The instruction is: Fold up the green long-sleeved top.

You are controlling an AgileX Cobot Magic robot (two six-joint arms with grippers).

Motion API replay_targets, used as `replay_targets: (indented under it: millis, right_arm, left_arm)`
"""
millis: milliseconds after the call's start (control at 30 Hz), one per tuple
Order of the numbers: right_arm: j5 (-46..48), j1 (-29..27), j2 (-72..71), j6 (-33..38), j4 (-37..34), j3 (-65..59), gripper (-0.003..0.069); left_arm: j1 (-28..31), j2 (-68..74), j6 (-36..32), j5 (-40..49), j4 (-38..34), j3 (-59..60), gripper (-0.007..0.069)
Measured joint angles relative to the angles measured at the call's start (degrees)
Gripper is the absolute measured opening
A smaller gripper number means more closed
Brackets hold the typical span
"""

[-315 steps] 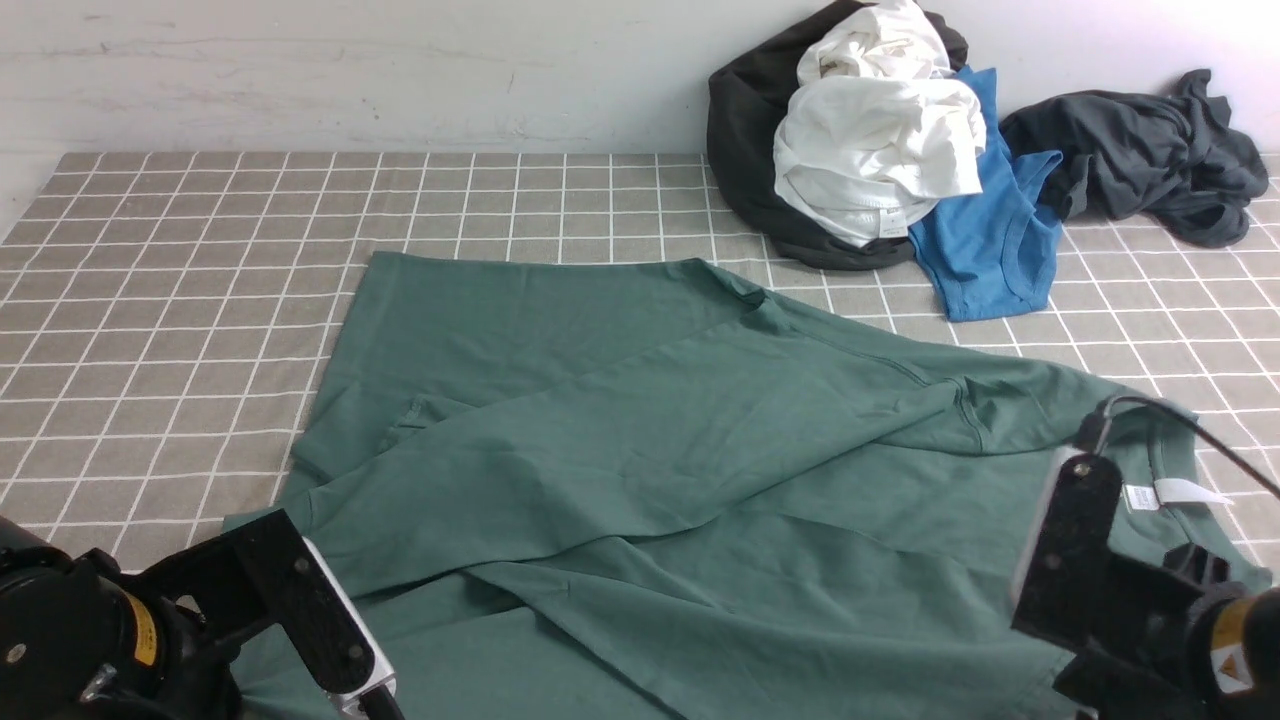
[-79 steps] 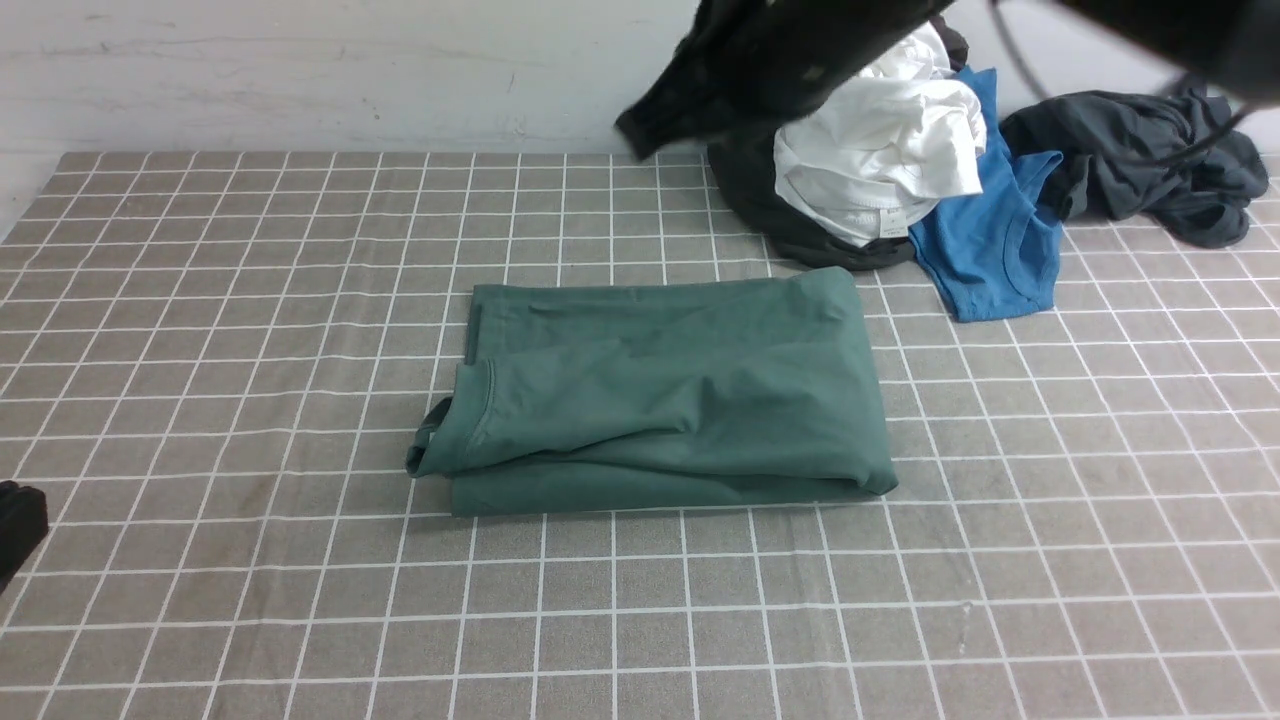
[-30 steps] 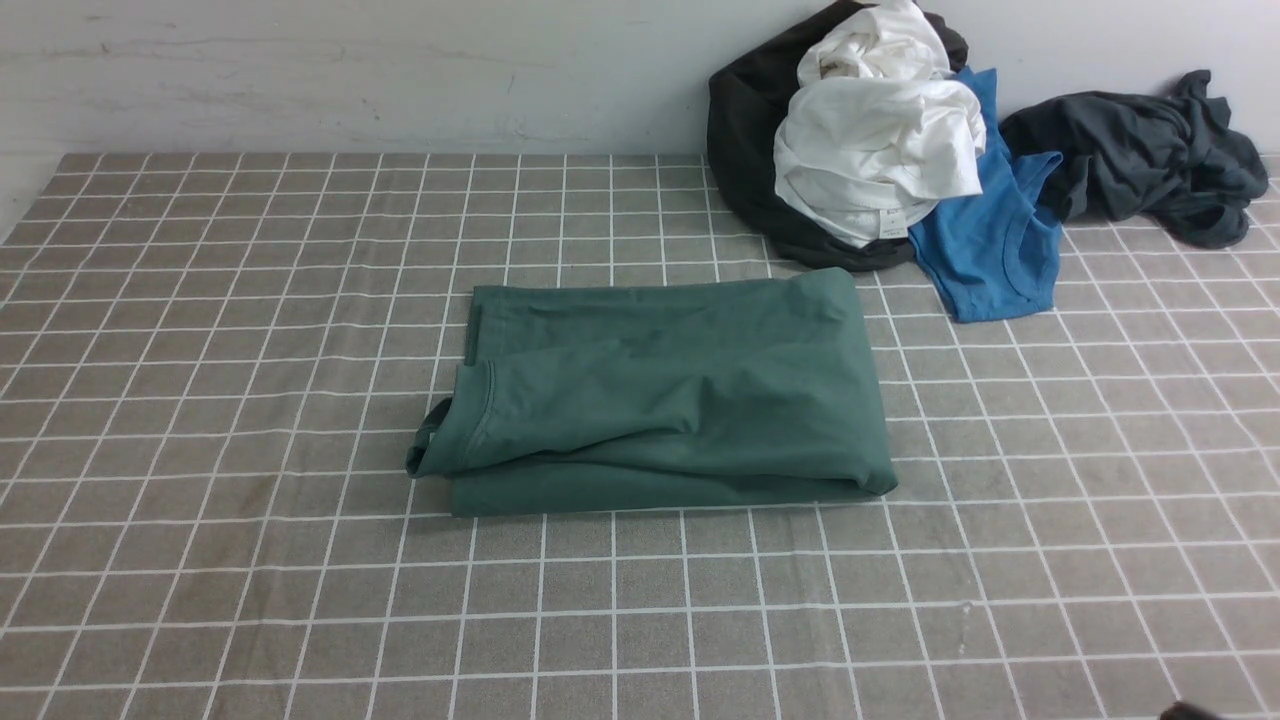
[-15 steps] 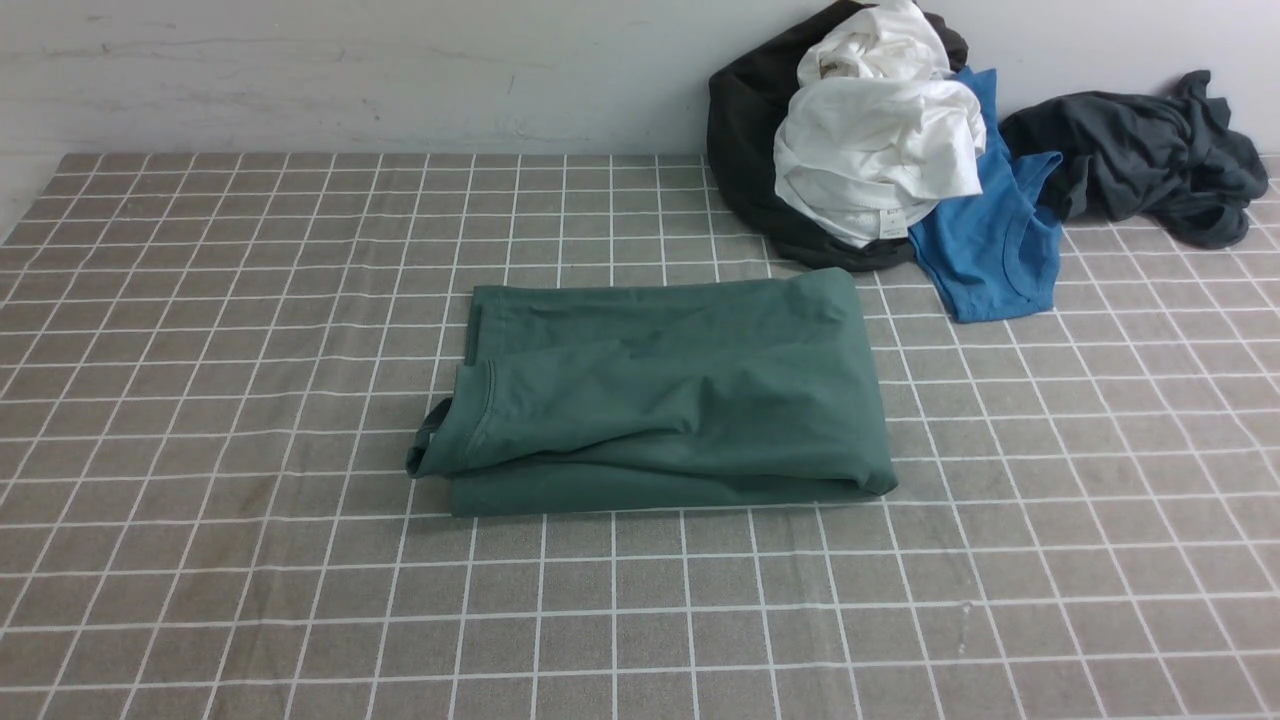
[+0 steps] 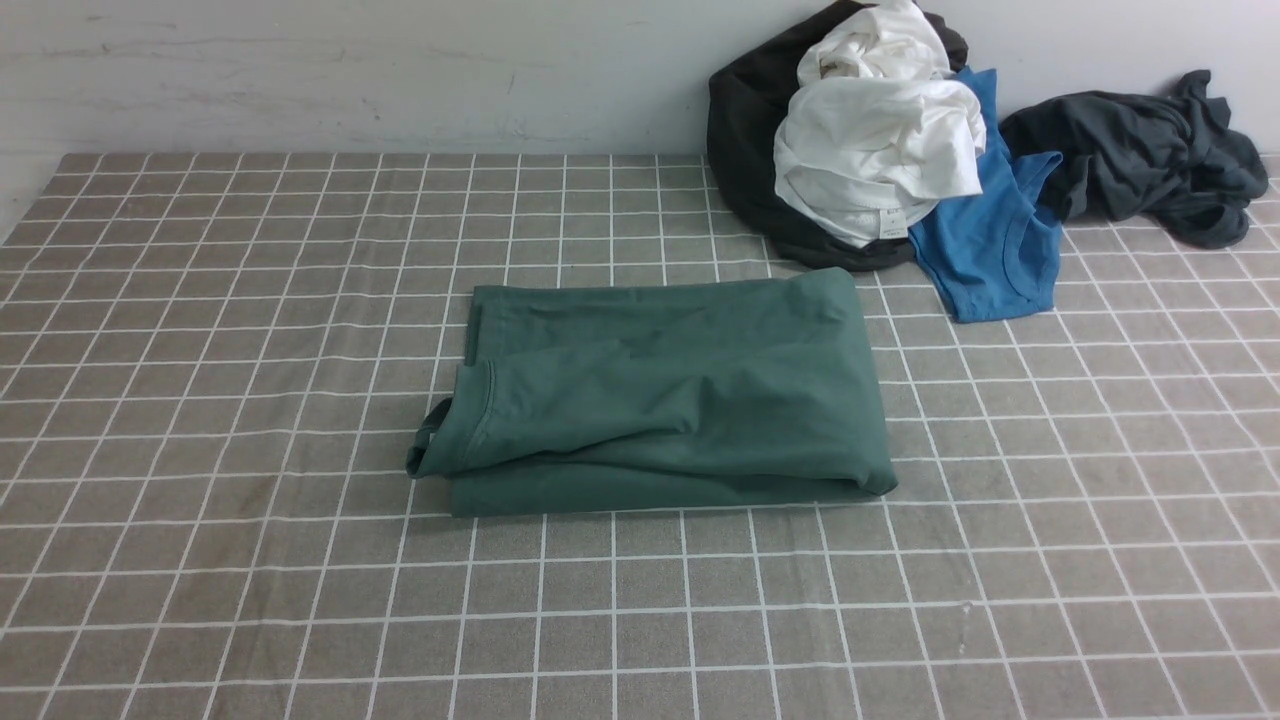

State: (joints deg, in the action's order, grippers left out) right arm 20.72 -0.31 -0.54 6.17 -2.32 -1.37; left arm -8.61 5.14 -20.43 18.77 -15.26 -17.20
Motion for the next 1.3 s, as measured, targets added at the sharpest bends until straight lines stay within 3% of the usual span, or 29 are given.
replay_targets:
  millis: [133,233,400,500,1300]
  right_arm:
    - [0.0,0.0,0.0,0.0,0.0,0.0,-0.0014]
    - [0.07,0.0,0.0,0.0,-0.12,0.0,-0.0014]
    - [0.12,0.0,0.0,0.0,-0.12,0.0,-0.0014]
    - [0.12,0.0,0.0,0.0,-0.12,0.0,-0.0014]
    - [0.16,0.0,0.0,0.0,-0.26,0.0,-0.0014]
  left_arm:
    - [1.45,-3.86,0.0,-0.36,0.84,3.12,-0.0007]
    - [4.15,-5.75,2.51,-1.18,7.87,7.22,-0.0007]
    - [7.07,-5.9,16.35,-3.07,12.89,16.17,-0.0007]
    - [7.16,-5.9,19.8,0.04,13.53,18.6,-0.0007]
    - [7.23,-5.9,20.43,2.33,12.86,18.72,-0.0007]
